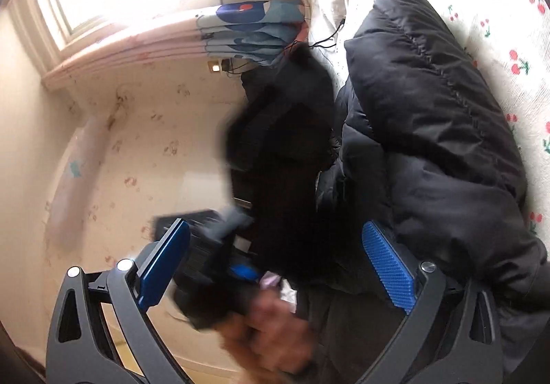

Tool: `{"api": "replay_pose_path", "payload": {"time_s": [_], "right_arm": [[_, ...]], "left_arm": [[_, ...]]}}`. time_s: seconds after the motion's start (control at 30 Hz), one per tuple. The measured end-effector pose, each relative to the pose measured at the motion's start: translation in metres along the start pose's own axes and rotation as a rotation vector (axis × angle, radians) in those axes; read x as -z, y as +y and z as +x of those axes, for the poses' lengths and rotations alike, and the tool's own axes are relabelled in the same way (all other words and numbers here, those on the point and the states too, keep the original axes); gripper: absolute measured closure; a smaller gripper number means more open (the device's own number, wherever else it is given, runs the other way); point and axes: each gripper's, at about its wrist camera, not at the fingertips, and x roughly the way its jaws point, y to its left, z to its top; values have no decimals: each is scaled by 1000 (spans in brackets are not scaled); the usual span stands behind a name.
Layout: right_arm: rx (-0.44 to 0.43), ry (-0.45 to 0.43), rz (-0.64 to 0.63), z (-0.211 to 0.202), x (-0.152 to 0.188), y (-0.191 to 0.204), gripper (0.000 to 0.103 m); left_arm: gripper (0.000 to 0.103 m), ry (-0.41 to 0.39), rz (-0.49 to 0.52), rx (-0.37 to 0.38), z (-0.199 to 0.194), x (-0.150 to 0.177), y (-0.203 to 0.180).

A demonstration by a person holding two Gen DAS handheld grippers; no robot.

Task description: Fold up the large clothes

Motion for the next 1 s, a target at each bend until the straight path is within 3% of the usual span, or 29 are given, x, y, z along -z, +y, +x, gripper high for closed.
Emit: {"api": "replay_pose_path", "payload": {"time_s": [0.1,0.17,0.23,0.3,0.4,0.5,0.63,0.73,0.77,0.8,0.83,0.9,1.0], "right_arm": [[-18,-4,42,5,-8,-8,6],[-10,-2,66,7,-11,-14,6],[-2,1,80,17,-14,-21,6],[16,7,82,22,-15,-24,6],[44,8,82,29,-19,-30,6],[74,2,76,32,-19,-35,7],[148,18,-4,42,-13,-31,7],[226,27,-151,51,-4,-17,8],[256,29,-192,54,-1,-12,17],[305,24,-251,58,2,-5,36],[352,16,-308,60,6,2,47],[435,-18,-431,64,14,22,81],[453,-120,-620,57,34,64,84]], "left_arm": [[97,43,10,-36,12,14,9],[88,75,25,-46,21,19,12],[53,114,60,-62,25,22,7],[46,141,128,-116,24,30,-4],[28,176,233,-208,9,43,-19],[7,159,299,-281,-22,56,-26],[7,146,340,-406,-57,68,-16],[7,62,254,-421,-89,71,2],[7,26,185,-399,-102,72,15],[7,17,151,-392,-107,73,21],[7,30,127,-393,-110,70,27],[7,15,134,-423,-118,61,34],[7,-88,112,-485,-139,50,42]]}}
